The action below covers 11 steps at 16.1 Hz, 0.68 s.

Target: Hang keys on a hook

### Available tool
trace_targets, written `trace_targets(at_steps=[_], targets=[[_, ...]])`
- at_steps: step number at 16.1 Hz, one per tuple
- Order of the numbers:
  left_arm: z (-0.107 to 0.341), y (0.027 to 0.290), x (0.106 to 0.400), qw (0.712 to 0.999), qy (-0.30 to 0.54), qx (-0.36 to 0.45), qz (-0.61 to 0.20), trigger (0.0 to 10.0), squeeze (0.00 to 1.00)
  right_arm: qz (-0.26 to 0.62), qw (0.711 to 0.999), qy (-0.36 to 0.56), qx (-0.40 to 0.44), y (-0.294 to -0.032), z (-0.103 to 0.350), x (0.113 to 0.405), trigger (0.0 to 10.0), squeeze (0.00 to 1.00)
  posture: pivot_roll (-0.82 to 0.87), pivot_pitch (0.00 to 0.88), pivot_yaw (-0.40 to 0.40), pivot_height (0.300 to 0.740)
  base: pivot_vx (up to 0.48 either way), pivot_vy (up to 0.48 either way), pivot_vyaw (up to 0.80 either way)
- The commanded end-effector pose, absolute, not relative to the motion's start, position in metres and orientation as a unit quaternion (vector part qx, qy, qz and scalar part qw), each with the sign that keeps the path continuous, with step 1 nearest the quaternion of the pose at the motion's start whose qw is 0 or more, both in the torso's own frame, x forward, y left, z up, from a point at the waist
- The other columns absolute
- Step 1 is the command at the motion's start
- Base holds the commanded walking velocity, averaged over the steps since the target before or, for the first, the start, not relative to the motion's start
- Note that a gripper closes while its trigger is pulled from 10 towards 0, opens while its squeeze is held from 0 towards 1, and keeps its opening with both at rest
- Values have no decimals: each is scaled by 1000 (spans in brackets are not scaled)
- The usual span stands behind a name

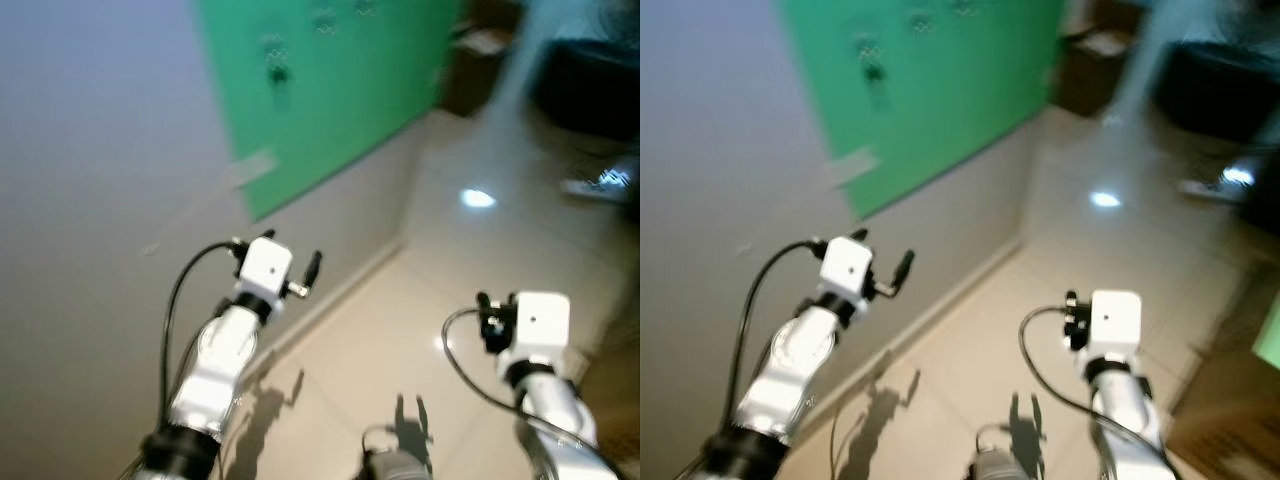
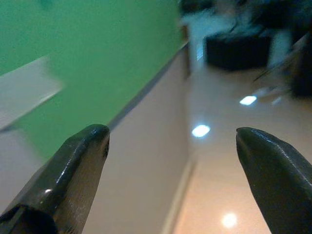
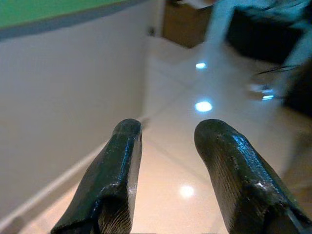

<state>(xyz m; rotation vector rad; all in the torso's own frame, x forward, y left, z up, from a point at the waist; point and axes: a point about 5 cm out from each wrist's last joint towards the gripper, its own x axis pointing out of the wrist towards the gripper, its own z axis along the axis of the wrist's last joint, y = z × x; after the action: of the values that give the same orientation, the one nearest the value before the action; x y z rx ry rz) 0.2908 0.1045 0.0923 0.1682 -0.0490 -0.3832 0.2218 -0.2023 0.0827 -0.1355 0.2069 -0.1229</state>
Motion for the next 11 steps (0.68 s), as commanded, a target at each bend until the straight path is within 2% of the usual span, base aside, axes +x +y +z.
trace_targets(at_steps=[1, 3, 6, 8, 11], targets=[[95, 119, 291, 984, -30, 79, -158, 10000, 0, -38, 992, 102, -68, -193, 84, 227, 10000, 0, -224, 44, 21, 740, 0, 0, -800], [94, 124, 287, 985, -32, 88, -145, 10000, 0, -12, 991, 104, -80, -185, 82, 233, 10000, 0, -187, 51, -11, 740, 0, 0, -800], [93, 128, 280, 983, -36, 102, -147, 10000, 0, 9, 991, 101, -81, -175, 82, 241, 10000, 0, -167, 58, -12, 740, 0, 0, -800], [96, 125, 281, 982, -42, 102, -154, 10000, 0, -10, 992, 103, -77, -179, 81, 240, 10000, 0, -174, 63, 6, 740, 0, 0, -800], [98, 114, 283, 978, -45, 99, -177, 10000, 0, -50, 986, 123, -98, -193, 75, 230, 10000, 0, -198, 66, 38, 740, 0, -269, -800]])
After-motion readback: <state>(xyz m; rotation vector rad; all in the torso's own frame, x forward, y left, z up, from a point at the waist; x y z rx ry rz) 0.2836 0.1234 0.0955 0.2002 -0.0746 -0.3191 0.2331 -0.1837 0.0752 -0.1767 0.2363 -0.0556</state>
